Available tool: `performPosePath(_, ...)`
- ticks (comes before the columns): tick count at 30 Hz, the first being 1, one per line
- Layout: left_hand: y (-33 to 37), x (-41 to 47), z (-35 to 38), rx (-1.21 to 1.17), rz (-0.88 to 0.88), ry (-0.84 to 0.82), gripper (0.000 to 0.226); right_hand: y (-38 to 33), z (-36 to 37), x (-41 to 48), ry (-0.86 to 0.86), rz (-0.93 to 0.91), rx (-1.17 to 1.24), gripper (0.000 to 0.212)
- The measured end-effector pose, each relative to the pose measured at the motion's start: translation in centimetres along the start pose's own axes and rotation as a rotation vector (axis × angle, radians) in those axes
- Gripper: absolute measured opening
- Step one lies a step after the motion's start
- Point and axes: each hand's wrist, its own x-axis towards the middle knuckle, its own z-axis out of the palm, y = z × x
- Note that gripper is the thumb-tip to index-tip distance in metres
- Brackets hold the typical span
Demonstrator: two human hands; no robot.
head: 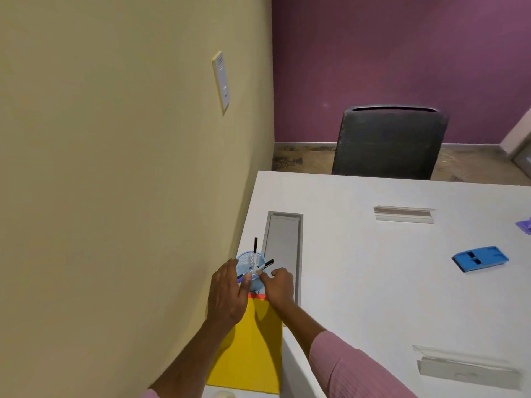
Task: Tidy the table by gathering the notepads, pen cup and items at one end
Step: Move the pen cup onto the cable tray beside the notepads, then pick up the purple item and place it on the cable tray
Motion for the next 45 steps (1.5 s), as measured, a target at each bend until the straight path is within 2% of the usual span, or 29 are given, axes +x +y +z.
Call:
performPosePath(1,0.6,0.1,-0.2,0.040,0.020,0.002,0.090,-0.1,-0.7,-0.4,0.016,-0.015,-0.010,0.042)
performPosePath(4,2.5,0.2,-0.7,0.156,0.091,-0.036,0.071,-0.4,-3.2,-2.1,0.077,-0.068,-0.064,0.047)
performPosePath(6,4.0,-0.1,-0.8,0.191,0.157,-0.073,0.066,-0.5,-5.1,-3.3,0.119,-0.091,-0.099,0.053)
performPosePath(13,11.8,-2.5,-0.5,0.205,0.378,-0.130,0.093,0.8,-14.2,-8.5,0.277,-0.086,-0.183,0.066)
performPosePath(20,21.5,-7.7,3.0,0.135,0.578,-0.237,0.080,6.1,-24.1,-14.9,0.480,0.004,-0.200,0.067)
performPosePath(25,28.8,-13.6,5.3,0.125,0.717,-0.302,0.088,10.3,-30.8,-20.7,0.621,0.100,-0.218,0.068)
performPosePath(33,38.9,-26.8,8.2,0.066,0.966,-0.373,0.083,18.6,-39.8,-34.1,0.814,0.130,-0.241,0.066)
performPosePath(45,47.0,-47.7,12.2,0.055,1.232,-0.429,0.079,32.6,-48.9,-52.0,0.961,0.267,-0.306,0.065)
